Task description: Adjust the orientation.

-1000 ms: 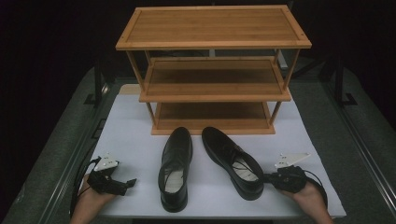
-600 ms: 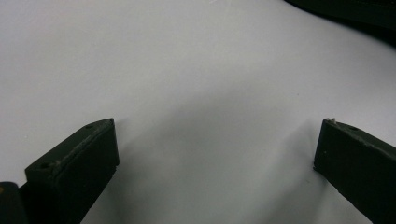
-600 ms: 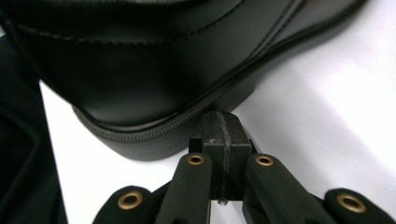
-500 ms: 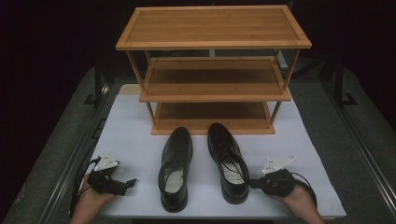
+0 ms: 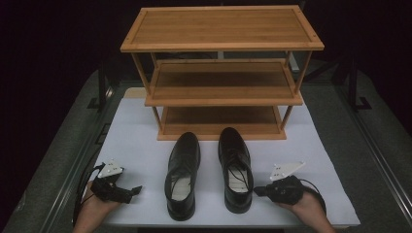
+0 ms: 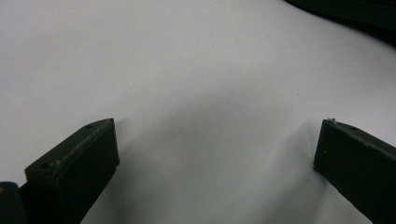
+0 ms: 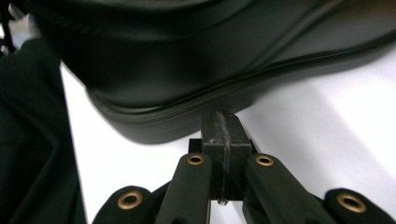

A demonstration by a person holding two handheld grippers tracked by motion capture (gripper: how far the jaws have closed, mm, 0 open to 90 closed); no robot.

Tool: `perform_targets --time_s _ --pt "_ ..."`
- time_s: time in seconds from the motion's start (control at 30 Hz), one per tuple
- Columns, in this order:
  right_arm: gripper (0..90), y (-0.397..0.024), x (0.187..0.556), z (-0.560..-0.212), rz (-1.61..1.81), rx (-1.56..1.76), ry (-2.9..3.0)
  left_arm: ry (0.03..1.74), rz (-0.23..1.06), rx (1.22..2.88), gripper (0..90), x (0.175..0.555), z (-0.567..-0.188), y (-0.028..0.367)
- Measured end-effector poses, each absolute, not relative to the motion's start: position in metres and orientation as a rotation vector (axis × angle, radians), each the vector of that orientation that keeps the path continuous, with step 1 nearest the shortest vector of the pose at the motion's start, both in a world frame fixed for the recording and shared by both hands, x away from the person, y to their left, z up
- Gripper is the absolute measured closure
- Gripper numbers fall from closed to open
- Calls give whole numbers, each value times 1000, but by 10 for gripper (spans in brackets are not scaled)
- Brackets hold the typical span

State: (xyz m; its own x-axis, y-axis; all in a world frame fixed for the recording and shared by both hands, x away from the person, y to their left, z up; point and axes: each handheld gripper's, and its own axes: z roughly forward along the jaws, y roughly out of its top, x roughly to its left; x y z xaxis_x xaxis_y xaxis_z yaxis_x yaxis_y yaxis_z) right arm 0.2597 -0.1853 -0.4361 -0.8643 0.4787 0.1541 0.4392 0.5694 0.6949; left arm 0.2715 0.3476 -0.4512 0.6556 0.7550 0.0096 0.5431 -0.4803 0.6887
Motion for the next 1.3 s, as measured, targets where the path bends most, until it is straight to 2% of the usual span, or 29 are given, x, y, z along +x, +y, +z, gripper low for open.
perform_targets --time_s 0.27,0.5,1.3 --pt "896 -192 291 -425 1207 917 2609 1001 411 2208 0 272 -451 348" --pt "896 -177 316 -434 1150 932 2629 1002 411 2205 0 271 -451 348" --pt "897 -148 313 -441 1143 890 2628 1002 411 2207 0 271 -451 347"
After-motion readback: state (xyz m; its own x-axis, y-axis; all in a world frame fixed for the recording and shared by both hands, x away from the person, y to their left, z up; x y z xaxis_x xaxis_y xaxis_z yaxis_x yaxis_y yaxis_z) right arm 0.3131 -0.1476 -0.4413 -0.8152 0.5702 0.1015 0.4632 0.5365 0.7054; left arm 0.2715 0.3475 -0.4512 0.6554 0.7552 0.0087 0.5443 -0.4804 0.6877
